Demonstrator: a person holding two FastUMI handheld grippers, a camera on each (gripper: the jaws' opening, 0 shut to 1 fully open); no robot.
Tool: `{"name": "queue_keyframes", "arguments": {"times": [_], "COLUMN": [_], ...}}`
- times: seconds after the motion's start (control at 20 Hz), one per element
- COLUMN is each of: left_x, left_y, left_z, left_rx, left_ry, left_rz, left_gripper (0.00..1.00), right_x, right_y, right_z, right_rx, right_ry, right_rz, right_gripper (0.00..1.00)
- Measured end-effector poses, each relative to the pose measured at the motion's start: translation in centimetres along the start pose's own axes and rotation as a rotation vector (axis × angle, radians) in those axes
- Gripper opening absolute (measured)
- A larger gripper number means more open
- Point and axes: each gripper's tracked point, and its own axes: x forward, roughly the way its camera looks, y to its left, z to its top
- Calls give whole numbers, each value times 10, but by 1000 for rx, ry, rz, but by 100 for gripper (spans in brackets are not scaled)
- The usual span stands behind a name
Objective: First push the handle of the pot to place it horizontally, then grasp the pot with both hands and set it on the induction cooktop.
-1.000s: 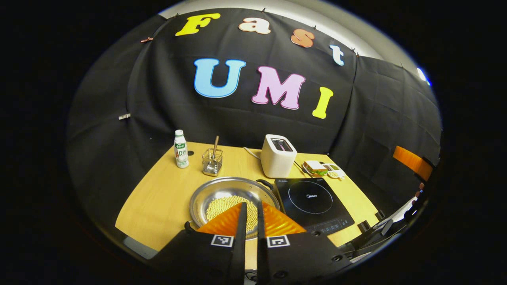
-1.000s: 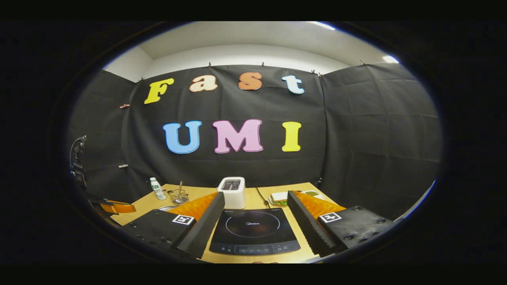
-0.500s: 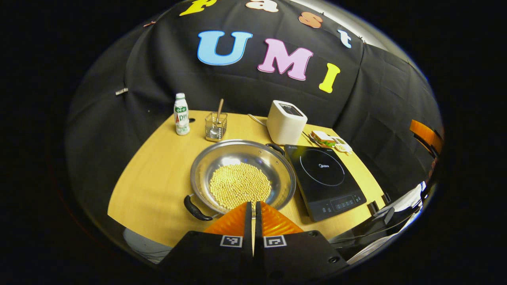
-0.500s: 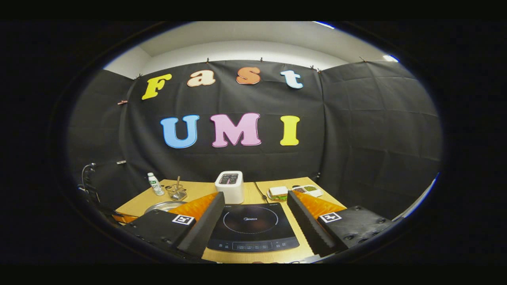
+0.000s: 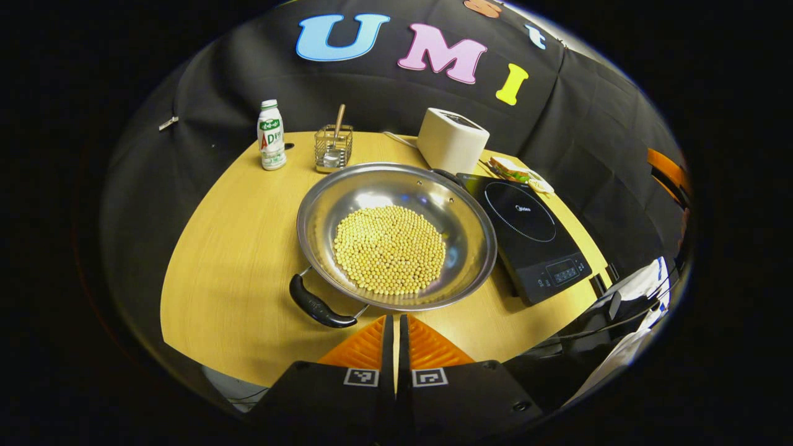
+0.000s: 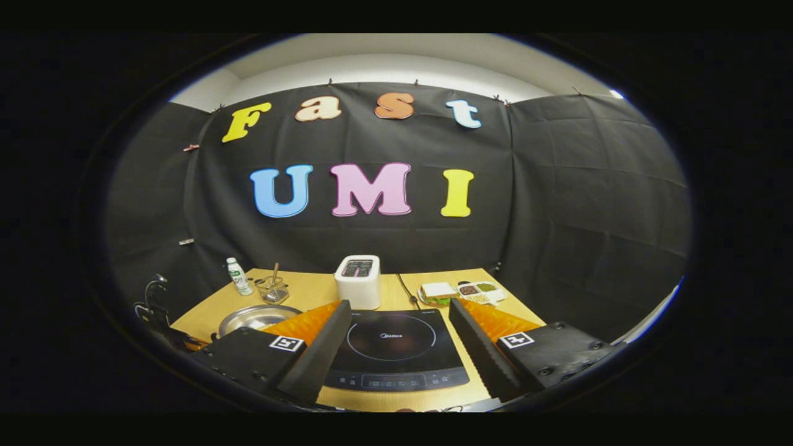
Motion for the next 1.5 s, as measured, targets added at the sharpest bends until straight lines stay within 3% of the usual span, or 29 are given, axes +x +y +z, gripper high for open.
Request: {"name": "queue_keyframes", "arguments": {"times": [0.35,0.65,1.1,1.5], "left_x": [28,27,33,37], "left_y": [20,19,49,90], "left_z": [-15,-13,1,14], "left_rx": [-28,-70,-1,-49], "left_ry": [112,127,139,113], "left_rz": [1,-37,30,109], "left_gripper": [5,5,5,5], "right_x": [13,18,23,23], "right_y": [11,3,2,4], "right_z": [-2,-4,-11,-21], "right_rx": [-4,-2,15,15], "right_ry": [17,20,38,66], "right_rz": [15,-10,-24,-21], "right_gripper": [98,99,99,99]}}
